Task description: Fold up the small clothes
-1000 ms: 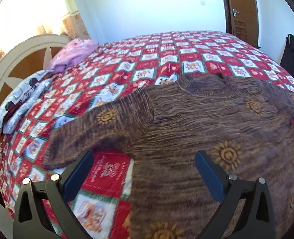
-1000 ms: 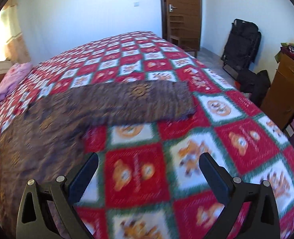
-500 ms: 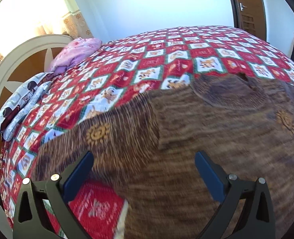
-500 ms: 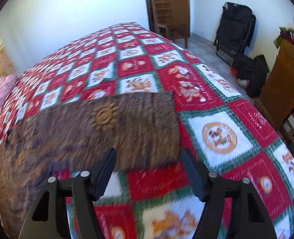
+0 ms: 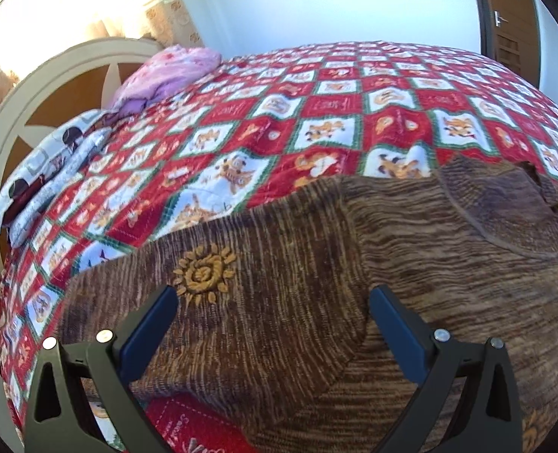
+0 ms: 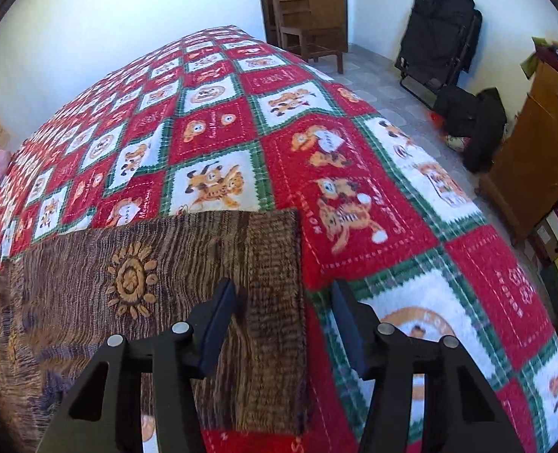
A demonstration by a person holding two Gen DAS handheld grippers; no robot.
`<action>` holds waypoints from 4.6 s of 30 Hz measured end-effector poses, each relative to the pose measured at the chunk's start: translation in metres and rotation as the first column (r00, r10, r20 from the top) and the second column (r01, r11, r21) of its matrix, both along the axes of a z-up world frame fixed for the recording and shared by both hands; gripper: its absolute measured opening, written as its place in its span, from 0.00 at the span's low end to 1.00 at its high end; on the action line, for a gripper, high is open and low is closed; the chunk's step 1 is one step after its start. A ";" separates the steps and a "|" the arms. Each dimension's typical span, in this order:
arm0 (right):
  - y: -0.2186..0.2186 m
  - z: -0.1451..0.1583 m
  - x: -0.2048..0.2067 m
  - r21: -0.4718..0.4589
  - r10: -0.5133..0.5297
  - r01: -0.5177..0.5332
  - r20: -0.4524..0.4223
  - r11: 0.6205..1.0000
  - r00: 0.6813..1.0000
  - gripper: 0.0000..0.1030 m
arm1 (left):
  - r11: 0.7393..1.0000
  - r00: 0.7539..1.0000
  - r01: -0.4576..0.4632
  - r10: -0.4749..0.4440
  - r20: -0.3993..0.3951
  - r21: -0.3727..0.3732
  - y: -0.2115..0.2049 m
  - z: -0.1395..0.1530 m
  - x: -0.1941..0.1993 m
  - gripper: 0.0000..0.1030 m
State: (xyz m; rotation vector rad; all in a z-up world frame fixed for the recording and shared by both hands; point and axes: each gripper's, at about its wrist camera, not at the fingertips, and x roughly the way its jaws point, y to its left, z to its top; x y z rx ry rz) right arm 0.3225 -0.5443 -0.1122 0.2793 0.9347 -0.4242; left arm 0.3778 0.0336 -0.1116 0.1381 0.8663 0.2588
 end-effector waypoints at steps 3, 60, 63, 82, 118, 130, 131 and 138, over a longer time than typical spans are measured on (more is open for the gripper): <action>0.005 0.001 0.003 -0.031 0.022 -0.022 -0.013 0.999 1.000 0.27 | 1.000 1.000 -0.001 0.000 -0.019 -0.012 -0.001 -0.007 0.001 1.00; 0.116 0.061 0.001 -0.253 0.270 -0.262 -0.003 0.931 0.963 0.02 | 0.997 0.998 0.061 -0.062 -0.010 -0.054 -0.004 -0.011 -0.008 1.00; 0.147 0.078 0.007 -0.262 0.333 -0.315 0.025 0.912 0.943 0.02 | 0.996 0.998 0.068 -0.069 -0.006 -0.054 -0.005 -0.010 -0.008 1.00; 0.379 0.034 0.049 -0.094 0.709 -0.704 0.061 0.704 0.702 0.03 | 0.963 0.980 0.201 -0.194 0.051 -0.181 -0.011 0.029 -0.038 1.00; 0.192 -0.019 -0.076 0.119 0.446 -0.486 0.257 0.866 0.857 0.64 | 0.811 0.840 0.508 -0.541 -0.043 -0.289 -0.161 0.032 -0.058 0.05; 0.200 -0.021 -0.075 0.077 0.469 -0.496 0.230 0.865 0.853 0.67 | 0.847 0.869 0.473 -0.494 -0.031 -0.242 -0.112 0.033 -0.050 0.06; 0.200 -0.021 -0.075 0.075 0.470 -0.497 0.228 0.865 0.853 0.68 | 0.853 0.871 0.468 -0.489 -0.039 -0.229 -0.111 0.029 -0.050 0.06; 0.204 -0.006 -0.080 0.041 0.486 -0.507 0.228 0.861 0.844 0.68 | 0.892 0.895 0.415 -0.436 -0.097 -0.183 -0.099 0.008 -0.046 0.44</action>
